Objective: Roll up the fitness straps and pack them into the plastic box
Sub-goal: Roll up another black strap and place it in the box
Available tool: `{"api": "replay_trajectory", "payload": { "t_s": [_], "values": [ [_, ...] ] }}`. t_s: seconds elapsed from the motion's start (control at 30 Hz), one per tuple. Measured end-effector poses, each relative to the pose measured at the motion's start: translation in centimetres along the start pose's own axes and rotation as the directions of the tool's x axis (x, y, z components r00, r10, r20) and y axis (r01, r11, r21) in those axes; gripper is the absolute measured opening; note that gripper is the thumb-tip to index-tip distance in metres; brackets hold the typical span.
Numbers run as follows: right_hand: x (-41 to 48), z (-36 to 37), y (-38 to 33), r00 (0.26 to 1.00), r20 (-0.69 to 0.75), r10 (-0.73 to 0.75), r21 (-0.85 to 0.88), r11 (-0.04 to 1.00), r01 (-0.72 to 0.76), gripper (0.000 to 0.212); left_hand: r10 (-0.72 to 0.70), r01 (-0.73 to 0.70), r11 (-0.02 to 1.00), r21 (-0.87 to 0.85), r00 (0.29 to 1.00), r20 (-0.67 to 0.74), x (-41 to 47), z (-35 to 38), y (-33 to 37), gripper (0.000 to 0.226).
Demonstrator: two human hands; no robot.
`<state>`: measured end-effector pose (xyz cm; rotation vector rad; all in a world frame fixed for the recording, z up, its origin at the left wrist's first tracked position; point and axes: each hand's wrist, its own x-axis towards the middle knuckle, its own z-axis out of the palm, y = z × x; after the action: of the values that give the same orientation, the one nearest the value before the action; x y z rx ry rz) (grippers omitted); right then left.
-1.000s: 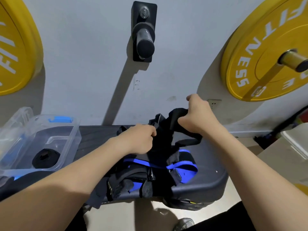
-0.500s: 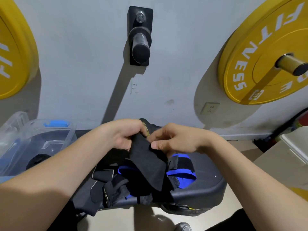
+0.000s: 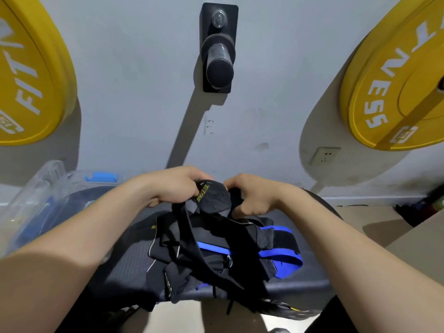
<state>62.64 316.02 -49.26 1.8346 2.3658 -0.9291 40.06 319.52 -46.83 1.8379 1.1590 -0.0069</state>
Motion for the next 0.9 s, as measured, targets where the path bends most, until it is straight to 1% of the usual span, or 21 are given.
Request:
{"api": "replay_trajectory", "payload": {
  "t_s": [0.03, 0.1, 0.13, 0.2, 0.23, 0.27, 0.3, 0.33, 0.4, 0.5, 0.57, 0.6, 0.63, 0.67, 0.7, 0.73, 0.77, 0.83, 0.9],
  "values": [
    [0.3, -0.1, -0.2, 1.0, 0.008, 0.013, -0.01, 1.0, -0.013, 0.037, -0.006, 0.005, 1.0, -0.029, 0.999, -0.037, 0.0, -0.2, -0.2, 0.063],
    [0.7, -0.3, -0.3, 1.0, 0.006, 0.011, -0.062, 0.998, -0.011, 0.042, -0.022, 0.013, 0.996, -0.094, 0.995, -0.102, 0.1, -0.5, -0.6, 0.055],
    [0.9, -0.5, -0.2, 1.0, 0.0, 0.005, -0.097, 0.995, -0.005, 0.04, -0.041, 0.024, 0.992, -0.122, 0.99, -0.133, 0.1, -0.7, -0.8, 0.049],
    [1.1, -0.9, 0.1, 1.0, -0.021, 0.007, -0.114, 0.993, -0.01, 0.029, -0.078, 0.045, 0.986, -0.159, 0.975, -0.21, 0.2, -0.8, -1.3, 0.04],
    [1.1, -1.2, 0.3, 0.999, -0.035, 0.023, -0.097, 0.995, -0.027, 0.025, -0.088, 0.046, 0.984, -0.174, 0.966, -0.242, 0.3, -1.0, -1.5, 0.045],
    [1.1, -1.6, 0.5, 0.997, -0.054, 0.055, -0.078, 0.995, -0.059, 0.026, -0.089, 0.04, 0.982, -0.182, 0.959, -0.268, 0.3, -1.1, -1.6, 0.052],
    [1.0, -1.9, 0.7, 0.992, -0.077, 0.097, -0.065, 0.993, -0.103, 0.028, -0.081, 0.032, 0.984, -0.176, 0.956, -0.282, 0.2, -1.2, -1.5, 0.055],
    [1.0, -2.2, 0.9, 0.984, -0.098, 0.147, -0.056, 0.987, -0.153, 0.03, -0.071, 0.026, 0.987, -0.159, 0.956, -0.286, 0.1, -1.3, -1.4, 0.054],
    [1.1, -2.4, 1.1, 0.967, -0.11, 0.228, -0.045, 0.971, -0.234, 0.031, -0.053, 0.012, 0.99, -0.142, 0.956, -0.29, 0.0, -1.0, -1.1, 0.044],
    [0.9, -2.8, 1.1, 0.953, -0.133, 0.272, -0.085, 0.955, -0.284, 0.033, -0.014, -0.018, 0.994, -0.108, 0.956, -0.293, 0.2, 0.1, -0.5, 0.03],
    [0.5, -3.1, 0.7, 0.951, -0.121, 0.284, -0.115, 0.948, -0.297, 0.044, 0.017, -0.041, 0.996, -0.078, 0.959, -0.284, 0.4, 0.8, -0.1, 0.023],
    [0.2, -3.1, 0.4, 0.957, -0.076, 0.281, -0.11, 0.951, -0.288, 0.052, 0.033, -0.052, 0.997, -0.061, 0.958, -0.285, 0.4, 1.1, 0.1, 0.02],
    [0.0, -3.0, 0.0, 0.964, -0.01, 0.265, -0.072, 0.961, -0.265, 0.059, 0.048, -0.062, 0.997, -0.043, 0.956, -0.288, 0.3, 1.3, 0.1, 0.019],
    [-0.3, -2.7, -0.4, 0.968, 0.065, 0.241, 0.02, 0.97, -0.243, 0.064, 0.064, -0.074, 0.997, -0.023, 0.955, -0.288, 0.2, 1.4, 0.1, 0.023],
    [-0.6, -2.4, -0.6, 0.968, 0.129, 0.214, 0.154, 0.96, -0.233, 0.067, 0.078, -0.083, 0.997, -0.006, 0.958, -0.278, 0.1, 1.5, 0.0, 0.027],
    [-0.8, -2.1, -0.7, 0.965, 0.174, 0.198, 0.278, 0.93, -0.241, 0.066, 0.088, -0.089, 0.996, 0.008, 0.963, -0.254, -0.2, 1.5, -0.1, 0.03],
    [-1.1, -1.9, -0.8, 0.963, 0.196, 0.187, 0.366, 0.897, -0.249, 0.062, 0.093, -0.094, 0.996, 0.009, 0.971, -0.219, -0.5, 1.4, -0.1, 0.033],
    [-1.4, -1.9, -0.6, 0.963, 0.204, 0.175, 0.409, 0.878, -0.247, 0.048, 0.108, -0.11, 0.994, -0.006, 0.986, -0.127, -1.0, 1.3, -0.3, 0.036],
    [-1.6, -1.7, -0.3, 0.967, 0.201, 0.158, 0.414, 0.881, -0.23, 0.034, 0.143, -0.14, 0.99, 0.035, 0.985, -0.097, -1.0, 1.3, -0.7, 0.037]
  ]
}}
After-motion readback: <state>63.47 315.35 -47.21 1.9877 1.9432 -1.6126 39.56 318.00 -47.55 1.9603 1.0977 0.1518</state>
